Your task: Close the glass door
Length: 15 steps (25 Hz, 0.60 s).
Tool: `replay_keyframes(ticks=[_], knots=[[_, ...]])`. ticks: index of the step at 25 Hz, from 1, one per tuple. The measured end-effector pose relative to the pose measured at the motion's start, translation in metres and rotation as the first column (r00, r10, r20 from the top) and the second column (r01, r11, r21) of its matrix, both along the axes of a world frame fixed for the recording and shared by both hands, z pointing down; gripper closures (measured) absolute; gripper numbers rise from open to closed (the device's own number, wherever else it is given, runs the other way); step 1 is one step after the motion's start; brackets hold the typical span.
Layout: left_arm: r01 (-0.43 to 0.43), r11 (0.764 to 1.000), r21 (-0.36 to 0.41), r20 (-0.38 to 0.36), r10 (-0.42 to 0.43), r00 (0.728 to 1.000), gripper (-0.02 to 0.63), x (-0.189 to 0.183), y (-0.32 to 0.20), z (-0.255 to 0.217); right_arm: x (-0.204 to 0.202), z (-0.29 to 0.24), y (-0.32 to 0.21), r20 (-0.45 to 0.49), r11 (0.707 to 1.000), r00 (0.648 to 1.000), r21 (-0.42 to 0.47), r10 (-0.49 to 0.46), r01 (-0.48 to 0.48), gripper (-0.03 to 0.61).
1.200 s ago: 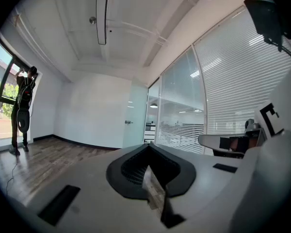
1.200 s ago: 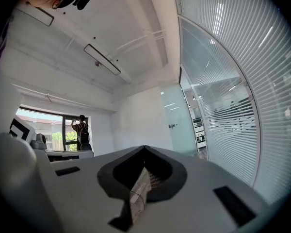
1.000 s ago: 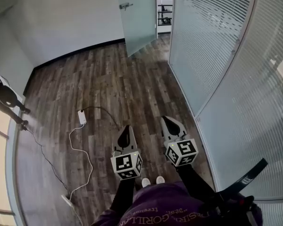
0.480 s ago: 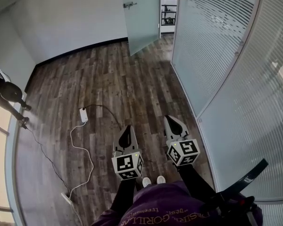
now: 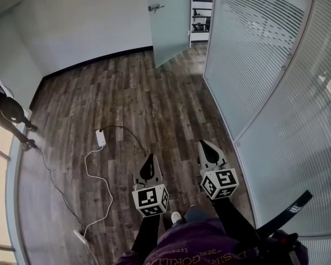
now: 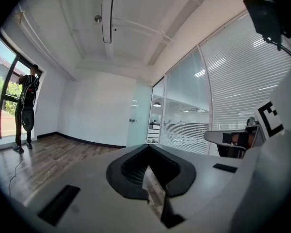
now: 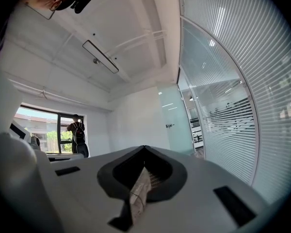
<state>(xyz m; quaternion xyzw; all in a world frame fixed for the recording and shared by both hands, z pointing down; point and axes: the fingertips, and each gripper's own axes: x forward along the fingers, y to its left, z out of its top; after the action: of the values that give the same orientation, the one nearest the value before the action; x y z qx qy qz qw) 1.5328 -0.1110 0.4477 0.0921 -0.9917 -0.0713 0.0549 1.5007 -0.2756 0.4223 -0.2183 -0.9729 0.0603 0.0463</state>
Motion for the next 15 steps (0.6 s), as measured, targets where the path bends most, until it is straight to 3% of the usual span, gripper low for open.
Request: replay_keyframes(ticks=[8, 15], knots=[[0.01, 1.0, 0.011, -0.012, -0.01, 1.0, 0.614, -0.031, 0.006, 0.006, -0.034, 0.007, 0.006, -0.012, 1.0, 1.0, -0.003, -0.002, 0.002, 0.581], [0.047, 0.999, 0.001, -0.005, -0.047, 0.999, 0.614, -0.105, -0.001, 0.005, -0.111, 0.009, -0.001, -0.009, 0.999, 0.999, 0.004, -0.041, 0.041, 0.581]])
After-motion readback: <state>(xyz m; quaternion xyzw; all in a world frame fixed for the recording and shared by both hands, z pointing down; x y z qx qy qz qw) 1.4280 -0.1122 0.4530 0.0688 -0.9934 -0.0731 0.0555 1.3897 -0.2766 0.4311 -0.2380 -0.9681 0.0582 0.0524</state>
